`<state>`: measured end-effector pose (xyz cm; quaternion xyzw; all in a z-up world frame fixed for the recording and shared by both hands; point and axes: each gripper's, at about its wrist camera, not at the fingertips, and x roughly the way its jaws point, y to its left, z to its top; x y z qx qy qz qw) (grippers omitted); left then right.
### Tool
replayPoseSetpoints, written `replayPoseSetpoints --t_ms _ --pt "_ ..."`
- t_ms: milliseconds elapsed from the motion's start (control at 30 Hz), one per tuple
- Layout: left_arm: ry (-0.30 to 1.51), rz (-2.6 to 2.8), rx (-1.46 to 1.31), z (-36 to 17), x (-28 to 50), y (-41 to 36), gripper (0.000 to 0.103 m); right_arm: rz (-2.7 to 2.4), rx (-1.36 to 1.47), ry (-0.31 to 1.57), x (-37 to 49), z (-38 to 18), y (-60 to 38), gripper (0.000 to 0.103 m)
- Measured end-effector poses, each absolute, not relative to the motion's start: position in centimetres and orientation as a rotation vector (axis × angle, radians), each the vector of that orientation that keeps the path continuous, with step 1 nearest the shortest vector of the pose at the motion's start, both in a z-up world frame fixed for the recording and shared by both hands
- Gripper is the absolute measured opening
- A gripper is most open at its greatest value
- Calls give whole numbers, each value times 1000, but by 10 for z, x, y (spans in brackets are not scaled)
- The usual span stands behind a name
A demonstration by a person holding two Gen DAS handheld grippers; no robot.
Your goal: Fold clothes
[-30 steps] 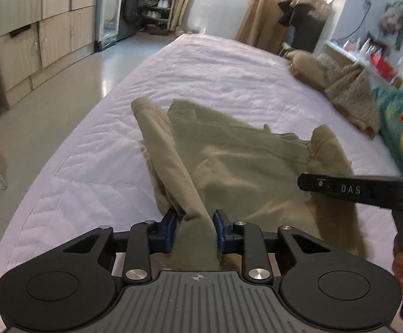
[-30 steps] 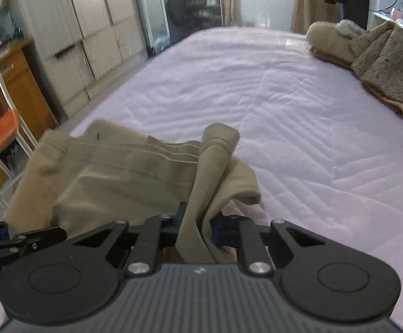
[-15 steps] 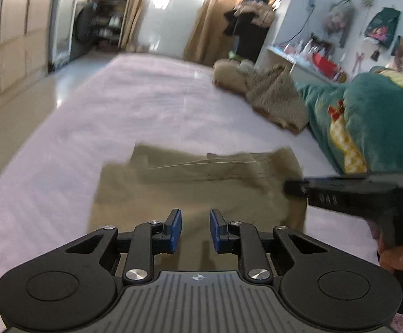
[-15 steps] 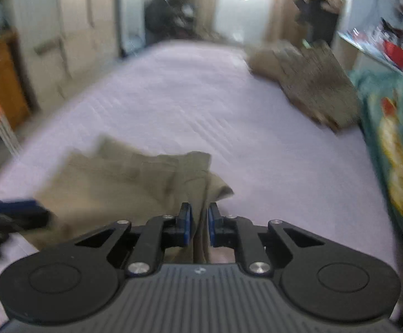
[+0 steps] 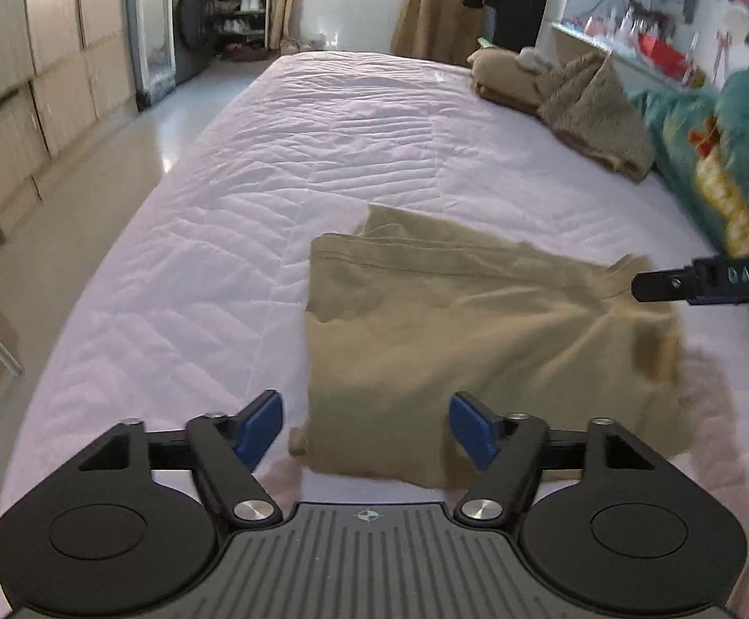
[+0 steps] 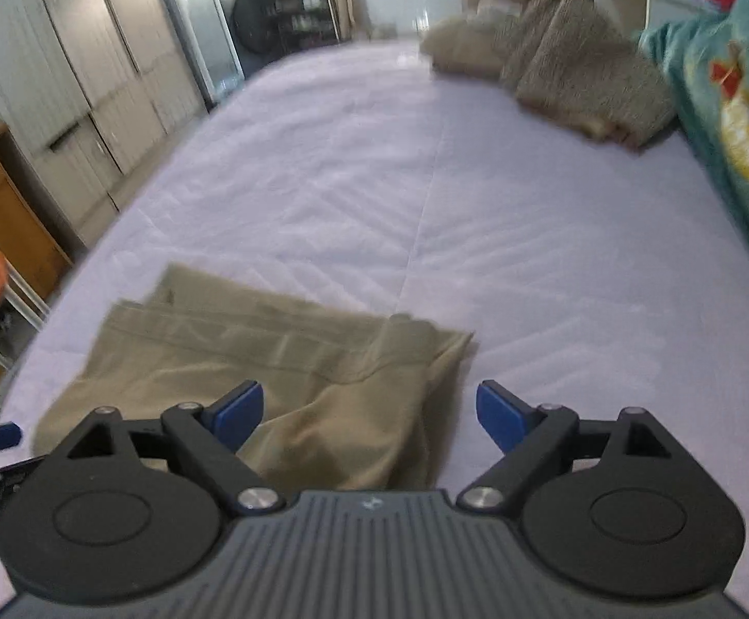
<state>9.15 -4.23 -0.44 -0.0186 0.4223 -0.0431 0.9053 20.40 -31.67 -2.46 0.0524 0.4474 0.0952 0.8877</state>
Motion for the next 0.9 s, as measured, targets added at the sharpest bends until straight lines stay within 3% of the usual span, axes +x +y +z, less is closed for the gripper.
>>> replayPoseSetpoints --t_ms 133,233,267,300,367,400,500,567,667,733,800,867,900 --pt "962 -145 -113 -37 113 -49 84 205 32 950 207 -31 -307 88" --pt "904 -162 -86 -44 113 -57 84 219 -45 945 205 -31 -299 74" --pt "901 -174 -91 -44 115 -60 77 224 -71 943 204 -31 -297 57" --pt "901 -191 -108 -44 117 -62 64 229 -97 941 203 -31 -294 46" --pt "899 -218 -136 -42 120 -67 48 238 -148 936 202 -30 -289 21" --pt "894 -226 -137 -40 120 -71 41 243 -174 934 201 -30 -286 13" --pt "859 -284 -152 -27 110 -83 37 257 -251 926 199 -30 -278 9" --pt "836 -324 -166 -20 102 -91 37 253 -240 890 199 -11 -292 9" --pt "885 -279 -94 -34 101 -101 41 296 -152 988 209 -20 -316 13" --pt "922 -259 -108 -43 102 -94 45 287 -157 1037 206 -39 -324 28" --pt "935 -253 -123 -44 100 -85 54 242 -134 1030 202 -41 -337 63" --pt "939 -240 -63 -33 99 -83 62 207 -77 994 198 -32 -352 75" --pt "950 -243 -59 -26 98 -80 62 199 -42 974 195 -24 -358 75"
